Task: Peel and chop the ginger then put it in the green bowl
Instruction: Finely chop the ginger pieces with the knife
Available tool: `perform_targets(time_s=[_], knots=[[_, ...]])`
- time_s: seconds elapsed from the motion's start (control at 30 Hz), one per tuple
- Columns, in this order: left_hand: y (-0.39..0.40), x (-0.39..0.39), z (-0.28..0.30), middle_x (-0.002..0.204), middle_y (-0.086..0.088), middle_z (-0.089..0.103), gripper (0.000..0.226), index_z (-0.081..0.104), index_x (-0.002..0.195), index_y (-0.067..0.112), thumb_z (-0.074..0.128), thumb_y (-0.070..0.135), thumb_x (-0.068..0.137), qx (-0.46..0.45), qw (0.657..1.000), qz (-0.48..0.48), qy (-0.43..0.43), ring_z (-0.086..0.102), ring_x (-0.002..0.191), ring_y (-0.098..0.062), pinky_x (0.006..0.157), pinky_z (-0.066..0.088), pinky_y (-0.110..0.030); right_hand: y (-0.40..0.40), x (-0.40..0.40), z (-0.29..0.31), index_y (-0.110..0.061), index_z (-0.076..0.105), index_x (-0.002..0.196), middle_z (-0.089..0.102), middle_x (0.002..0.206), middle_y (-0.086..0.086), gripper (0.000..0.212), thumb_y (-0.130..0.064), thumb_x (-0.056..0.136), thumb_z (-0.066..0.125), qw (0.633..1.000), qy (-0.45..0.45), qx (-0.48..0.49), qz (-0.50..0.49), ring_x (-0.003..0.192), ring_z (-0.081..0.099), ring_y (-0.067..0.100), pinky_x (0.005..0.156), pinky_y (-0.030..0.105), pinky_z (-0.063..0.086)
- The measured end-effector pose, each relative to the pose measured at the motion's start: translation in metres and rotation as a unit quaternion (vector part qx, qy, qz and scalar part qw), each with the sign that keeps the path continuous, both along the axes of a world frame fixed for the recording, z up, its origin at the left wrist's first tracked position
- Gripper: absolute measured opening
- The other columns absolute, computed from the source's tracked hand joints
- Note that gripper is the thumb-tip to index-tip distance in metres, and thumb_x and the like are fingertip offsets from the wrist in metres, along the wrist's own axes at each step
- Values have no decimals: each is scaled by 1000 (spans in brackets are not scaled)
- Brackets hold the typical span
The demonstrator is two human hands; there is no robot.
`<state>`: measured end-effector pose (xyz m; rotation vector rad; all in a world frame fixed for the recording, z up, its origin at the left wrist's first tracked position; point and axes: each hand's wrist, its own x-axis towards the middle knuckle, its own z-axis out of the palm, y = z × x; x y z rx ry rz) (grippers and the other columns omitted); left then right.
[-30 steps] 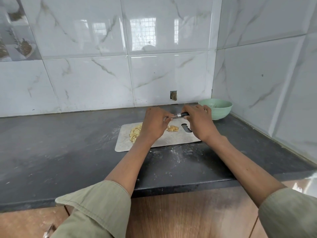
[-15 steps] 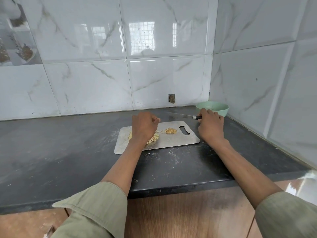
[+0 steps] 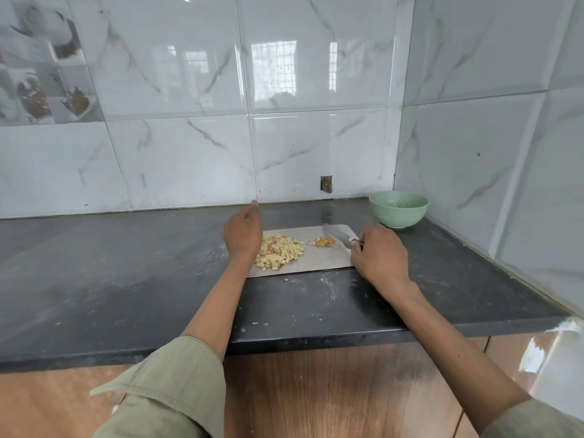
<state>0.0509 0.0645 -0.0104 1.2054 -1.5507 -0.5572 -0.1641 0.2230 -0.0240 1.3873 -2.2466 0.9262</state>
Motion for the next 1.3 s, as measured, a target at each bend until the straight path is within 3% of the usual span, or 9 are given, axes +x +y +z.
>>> perform_targets(time_s=[0.07,0.17,0.33,0.7,0.9,1.13,1.23,1.3], knots=[[7,2,0,74,16,44,45,43,76,30,29,59,108,64,996,-34,57,43,69,-4,70,37,-32,3,4,-3,-16,57,91,58,91,1,13,-28,94,59,1000,-13,23,-3,85,55,26,66,34,39],[17,-4,-2,73,12,43,50,40,74,27,22,58,109,101,992,-57,45,41,66,-5,70,34,-34,5,7,-4,-14,61,89,64,91,5,13,-27,91,59,998,-41,44,9,83,59,31,67,36,46],[17,-23,-12,68,-7,56,67,41,66,12,19,60,107,89,994,-55,-20,52,66,-24,62,37,-37,5,16,-1,-12,64,85,67,88,8,13,-24,89,59,997,-46,46,41,76,57,32,67,38,50],[9,-34,-14,56,-1,45,61,34,58,17,32,51,109,60,993,-82,-52,42,54,-20,58,34,-33,-15,54,-3,-12,60,86,64,92,7,15,-25,93,57,990,8,55,126,92,59,31,74,40,50],[3,-30,-14,53,3,38,58,30,58,19,39,45,109,63,992,-107,-15,37,52,-18,58,31,-32,-12,50,2,-14,61,88,60,91,3,14,-25,95,57,995,13,16,95,76,52,24,63,35,37],[3,-28,-14,55,2,39,56,31,59,18,38,42,109,64,993,-103,-13,37,53,-17,57,29,-32,-5,50,2,-13,59,88,62,87,4,11,-22,92,57,996,8,22,85,77,57,28,67,40,51],[3,-27,-14,58,2,44,55,36,60,17,38,43,109,59,993,-102,-24,42,56,-18,61,35,-33,-2,51,1,-14,56,88,61,87,5,9,-22,93,55,995,11,33,89,78,57,30,69,42,52],[4,-27,-15,77,3,61,47,59,74,17,42,45,108,41,991,-113,-51,56,73,-15,75,45,-34,-1,51,0,-13,55,88,61,86,6,10,-22,93,55,995,8,36,90,78,55,31,69,42,50]])
